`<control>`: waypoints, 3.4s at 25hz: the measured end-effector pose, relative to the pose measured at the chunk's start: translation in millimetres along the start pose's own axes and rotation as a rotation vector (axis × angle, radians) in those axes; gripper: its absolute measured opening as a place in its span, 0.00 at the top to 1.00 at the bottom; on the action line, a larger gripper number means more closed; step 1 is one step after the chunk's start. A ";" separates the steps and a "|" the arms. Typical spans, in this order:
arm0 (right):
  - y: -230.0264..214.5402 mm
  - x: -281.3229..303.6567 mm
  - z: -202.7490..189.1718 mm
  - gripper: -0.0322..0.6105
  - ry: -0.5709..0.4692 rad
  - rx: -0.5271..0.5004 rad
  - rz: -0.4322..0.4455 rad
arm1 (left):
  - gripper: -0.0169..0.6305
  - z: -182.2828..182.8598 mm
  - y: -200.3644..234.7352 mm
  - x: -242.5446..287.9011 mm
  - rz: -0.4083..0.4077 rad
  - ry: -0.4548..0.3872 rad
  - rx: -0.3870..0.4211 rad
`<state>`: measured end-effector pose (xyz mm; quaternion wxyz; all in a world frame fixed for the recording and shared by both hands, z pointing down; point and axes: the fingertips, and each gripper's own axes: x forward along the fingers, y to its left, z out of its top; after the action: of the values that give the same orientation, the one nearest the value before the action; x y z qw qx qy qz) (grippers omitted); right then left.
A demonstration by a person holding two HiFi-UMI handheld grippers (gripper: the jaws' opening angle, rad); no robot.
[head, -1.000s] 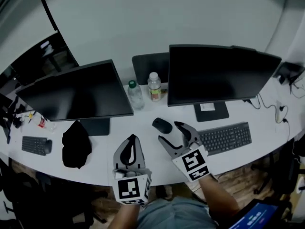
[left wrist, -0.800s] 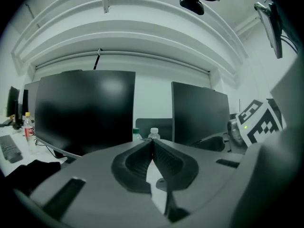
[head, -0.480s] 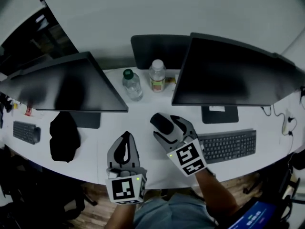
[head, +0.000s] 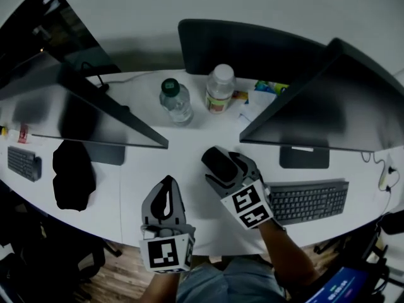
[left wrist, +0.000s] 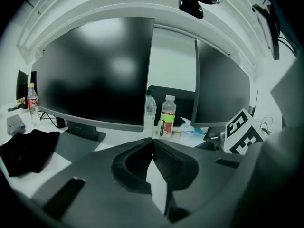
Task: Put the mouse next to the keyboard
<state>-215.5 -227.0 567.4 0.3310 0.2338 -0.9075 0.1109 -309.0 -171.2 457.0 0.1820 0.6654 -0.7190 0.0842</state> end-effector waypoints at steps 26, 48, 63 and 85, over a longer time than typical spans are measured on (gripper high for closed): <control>-3.1 21.6 -15.7 0.47 0.081 -0.012 -0.003 | 0.97 -6.7 11.8 -0.4 0.028 0.009 -0.016; 72.7 -117.7 128.0 0.48 -0.284 -0.031 -0.134 | 0.97 89.9 14.3 -109.4 -0.017 -0.277 0.104; 115.7 -179.9 129.1 0.48 -0.378 -0.050 -0.237 | 0.97 110.5 2.3 -162.2 -0.095 -0.395 0.154; -23.3 -322.7 -5.9 0.48 -0.327 0.134 -0.510 | 0.97 86.8 -237.1 -105.2 -0.436 -0.333 0.206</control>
<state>16.1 -131.8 362.5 0.1815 0.4900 -0.8514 0.0448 -82.8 -129.1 309.1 0.0068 0.8238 -0.5668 0.0054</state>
